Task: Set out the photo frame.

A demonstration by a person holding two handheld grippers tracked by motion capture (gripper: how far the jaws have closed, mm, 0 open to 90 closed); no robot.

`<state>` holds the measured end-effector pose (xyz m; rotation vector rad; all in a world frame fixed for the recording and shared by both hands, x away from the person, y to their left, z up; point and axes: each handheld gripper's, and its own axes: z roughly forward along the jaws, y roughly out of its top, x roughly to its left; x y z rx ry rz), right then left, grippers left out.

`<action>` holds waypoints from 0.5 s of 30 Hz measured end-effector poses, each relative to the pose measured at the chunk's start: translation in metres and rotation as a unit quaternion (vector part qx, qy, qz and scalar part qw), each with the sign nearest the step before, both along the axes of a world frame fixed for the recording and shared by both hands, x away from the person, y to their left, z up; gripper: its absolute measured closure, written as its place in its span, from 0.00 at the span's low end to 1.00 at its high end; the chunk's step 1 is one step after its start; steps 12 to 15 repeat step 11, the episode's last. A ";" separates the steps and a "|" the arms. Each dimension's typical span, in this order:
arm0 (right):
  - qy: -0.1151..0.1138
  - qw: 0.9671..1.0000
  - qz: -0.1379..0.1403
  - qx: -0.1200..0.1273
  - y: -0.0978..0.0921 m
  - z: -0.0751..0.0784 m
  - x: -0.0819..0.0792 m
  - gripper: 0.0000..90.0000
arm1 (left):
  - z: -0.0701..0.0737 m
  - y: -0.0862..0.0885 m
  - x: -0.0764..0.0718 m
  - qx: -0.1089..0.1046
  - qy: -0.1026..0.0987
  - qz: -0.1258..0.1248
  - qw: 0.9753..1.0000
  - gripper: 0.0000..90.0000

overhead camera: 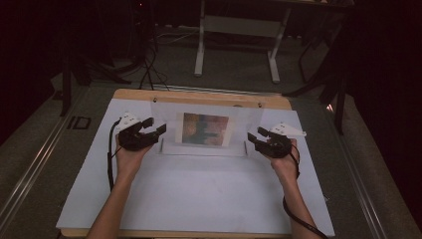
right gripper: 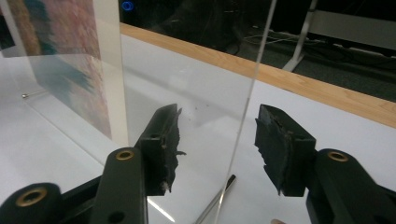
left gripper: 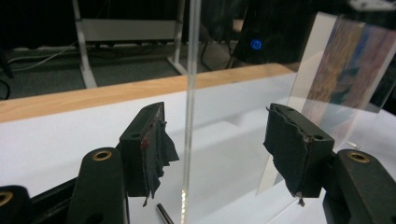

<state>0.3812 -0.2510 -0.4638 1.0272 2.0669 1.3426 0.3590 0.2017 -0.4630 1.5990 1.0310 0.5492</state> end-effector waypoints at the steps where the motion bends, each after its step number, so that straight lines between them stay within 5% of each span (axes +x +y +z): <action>1: -0.002 1.000 0.000 0.000 -0.002 0.001 -0.001 0.54 | 0.001 0.002 -0.001 -0.001 -0.003 -0.002 1.000 0.43; 11: 0.007 1.000 -0.005 0.007 -0.032 0.007 -0.004 0.53 | 0.011 0.036 -0.010 -0.029 -0.025 0.025 0.999 0.44; 15: 0.007 1.000 -0.005 0.007 -0.032 0.007 -0.004 0.53 | 0.011 0.036 -0.010 -0.029 -0.025 0.025 0.999 0.44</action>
